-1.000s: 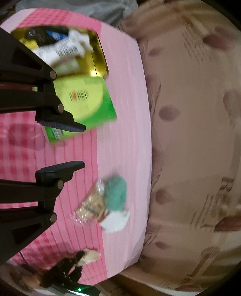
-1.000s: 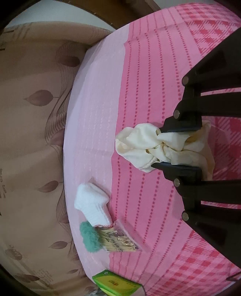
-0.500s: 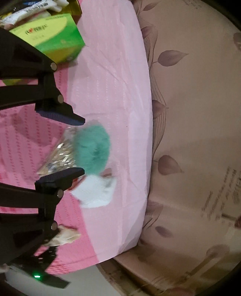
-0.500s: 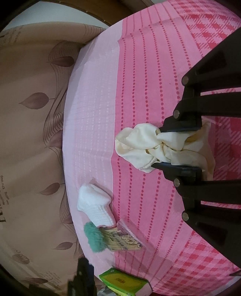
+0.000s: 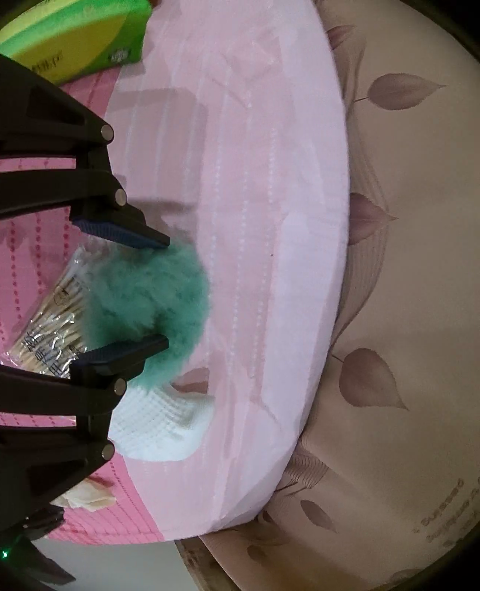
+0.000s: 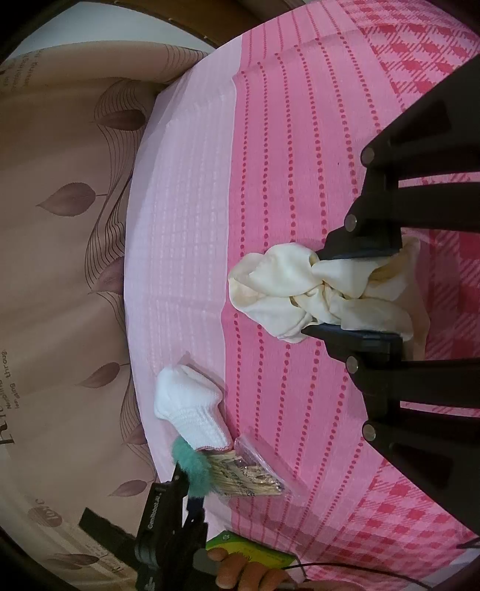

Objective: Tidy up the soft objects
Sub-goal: 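Grasp the green pom-pom with the left tool while the right tool holds the scrunchie, then lower the green pom-pom into the gold tin and open the left tool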

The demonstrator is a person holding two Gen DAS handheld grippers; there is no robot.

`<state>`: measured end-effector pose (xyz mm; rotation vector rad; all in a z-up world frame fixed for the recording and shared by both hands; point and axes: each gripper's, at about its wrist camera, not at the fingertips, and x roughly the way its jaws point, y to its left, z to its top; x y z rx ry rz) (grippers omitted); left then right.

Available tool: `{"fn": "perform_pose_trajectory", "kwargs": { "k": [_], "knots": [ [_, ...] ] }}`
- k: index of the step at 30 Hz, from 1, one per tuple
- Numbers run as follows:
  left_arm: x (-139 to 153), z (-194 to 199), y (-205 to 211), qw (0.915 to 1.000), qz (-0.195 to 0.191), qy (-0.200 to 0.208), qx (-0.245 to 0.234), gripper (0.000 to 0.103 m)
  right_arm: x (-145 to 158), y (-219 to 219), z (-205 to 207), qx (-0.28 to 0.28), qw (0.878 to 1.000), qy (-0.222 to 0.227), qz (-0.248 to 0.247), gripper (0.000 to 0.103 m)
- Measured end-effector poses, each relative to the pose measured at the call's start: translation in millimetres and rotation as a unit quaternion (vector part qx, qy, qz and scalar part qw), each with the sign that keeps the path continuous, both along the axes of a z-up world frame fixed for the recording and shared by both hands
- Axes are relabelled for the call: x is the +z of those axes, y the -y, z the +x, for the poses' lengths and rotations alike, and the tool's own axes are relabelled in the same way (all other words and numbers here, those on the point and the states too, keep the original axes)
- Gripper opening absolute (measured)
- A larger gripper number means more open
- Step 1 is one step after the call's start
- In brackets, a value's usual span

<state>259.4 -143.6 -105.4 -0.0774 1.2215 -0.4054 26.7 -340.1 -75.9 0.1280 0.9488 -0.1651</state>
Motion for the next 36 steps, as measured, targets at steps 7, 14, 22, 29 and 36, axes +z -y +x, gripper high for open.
{"fn": "perform_pose_trajectory", "kwargs": {
  "k": [7,14,22,29,36],
  "knots": [
    [10,-7,-3,0.9999,-0.01,0.012,-0.006,0.016,0,0,0,0.0,1.0,0.0,-0.001,0.028],
    [41,-30,-10,0.9982,0.005,0.057,-0.018,0.016,0,0,0,0.0,1.0,-0.001,-0.002,0.028],
    [72,-72,-20,0.9948,0.033,0.092,-0.029,0.016,0,0,0,0.0,1.0,-0.001,-0.003,0.028],
    [99,-101,-39,0.9929,0.038,0.109,-0.031,0.016,0,-2,1,0.0,1.0,-0.003,-0.009,0.028],
    [120,-121,-65,0.9909,0.044,0.125,-0.025,0.016,0,-3,0,0.001,1.0,-0.004,-0.012,0.028]
  ]
}}
